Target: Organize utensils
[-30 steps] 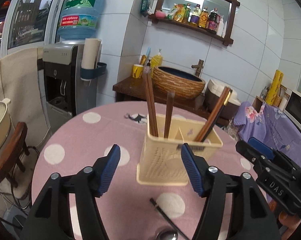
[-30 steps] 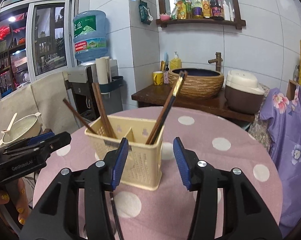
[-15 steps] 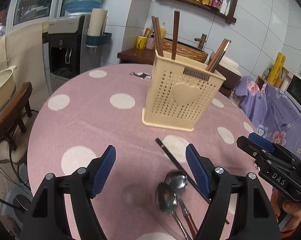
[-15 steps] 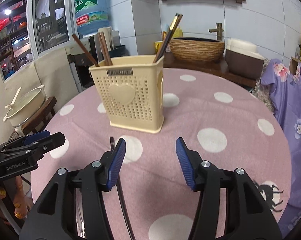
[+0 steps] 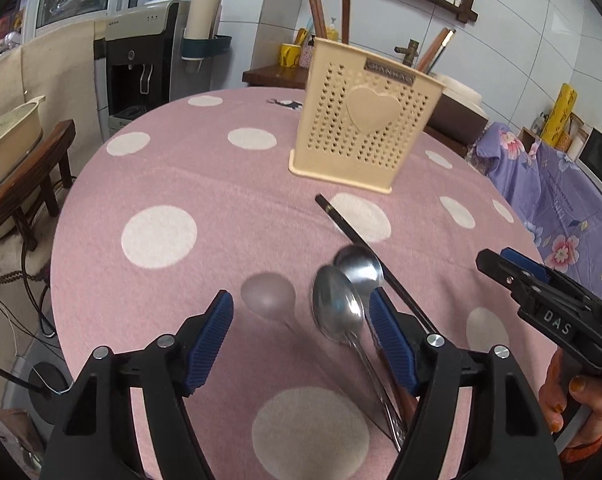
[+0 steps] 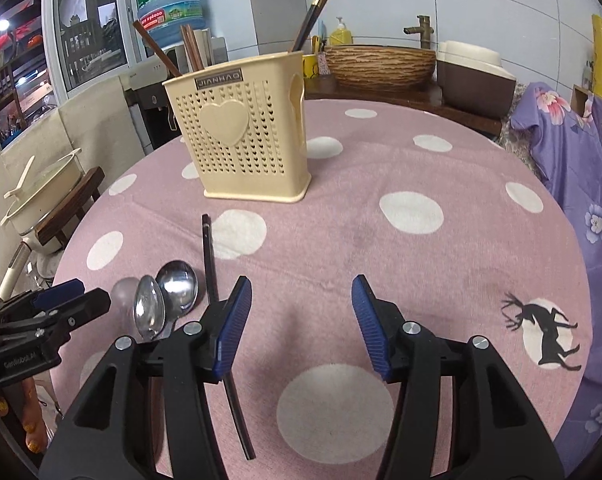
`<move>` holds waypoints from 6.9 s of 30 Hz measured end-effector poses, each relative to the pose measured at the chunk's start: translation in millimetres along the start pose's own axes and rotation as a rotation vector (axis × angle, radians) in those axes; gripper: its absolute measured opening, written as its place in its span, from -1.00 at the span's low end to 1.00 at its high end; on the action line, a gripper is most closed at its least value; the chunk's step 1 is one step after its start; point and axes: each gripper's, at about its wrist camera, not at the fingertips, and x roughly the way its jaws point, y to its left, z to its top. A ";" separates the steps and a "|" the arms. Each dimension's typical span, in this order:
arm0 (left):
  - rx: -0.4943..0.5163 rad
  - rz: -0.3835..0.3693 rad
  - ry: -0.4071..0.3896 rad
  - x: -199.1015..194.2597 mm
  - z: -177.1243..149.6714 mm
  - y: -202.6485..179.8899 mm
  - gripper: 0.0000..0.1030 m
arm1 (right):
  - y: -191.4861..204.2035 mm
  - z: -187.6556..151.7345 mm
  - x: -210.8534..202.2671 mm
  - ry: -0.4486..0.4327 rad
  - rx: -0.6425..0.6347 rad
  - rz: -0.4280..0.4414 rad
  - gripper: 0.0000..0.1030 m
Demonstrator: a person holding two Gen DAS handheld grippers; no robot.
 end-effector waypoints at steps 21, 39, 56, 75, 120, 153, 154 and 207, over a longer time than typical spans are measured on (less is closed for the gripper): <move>-0.011 0.142 0.065 22.9 -10.2 5.4 -0.07 | 14.0 -6.9 -2.2 0.020 -0.020 0.024 0.03; -0.024 0.141 0.106 39.1 9.8 8.5 -0.45 | 47.4 38.4 61.3 0.171 -0.115 0.136 -0.03; -0.002 0.150 0.122 44.9 15.4 6.0 -0.50 | 105.3 57.6 139.5 0.307 -0.329 0.128 -0.49; -0.031 0.125 0.124 48.8 21.3 12.4 -0.76 | 89.3 59.9 127.6 0.259 -0.310 0.147 -0.84; -0.014 0.131 0.121 52.6 28.9 16.0 -0.02 | 57.7 74.8 34.6 0.061 -0.172 0.167 -0.84; -0.012 0.067 -0.130 -11.0 95.6 1.0 -0.90 | 40.2 109.8 -51.6 -0.126 -0.115 0.206 -0.84; -0.010 0.064 -0.128 -10.8 96.9 0.1 -0.90 | 40.1 111.2 -54.4 -0.131 -0.114 0.204 -0.84; 0.109 0.053 -0.108 13.1 126.7 -7.3 -0.31 | 39.8 120.3 -72.1 -0.185 -0.091 0.185 -0.84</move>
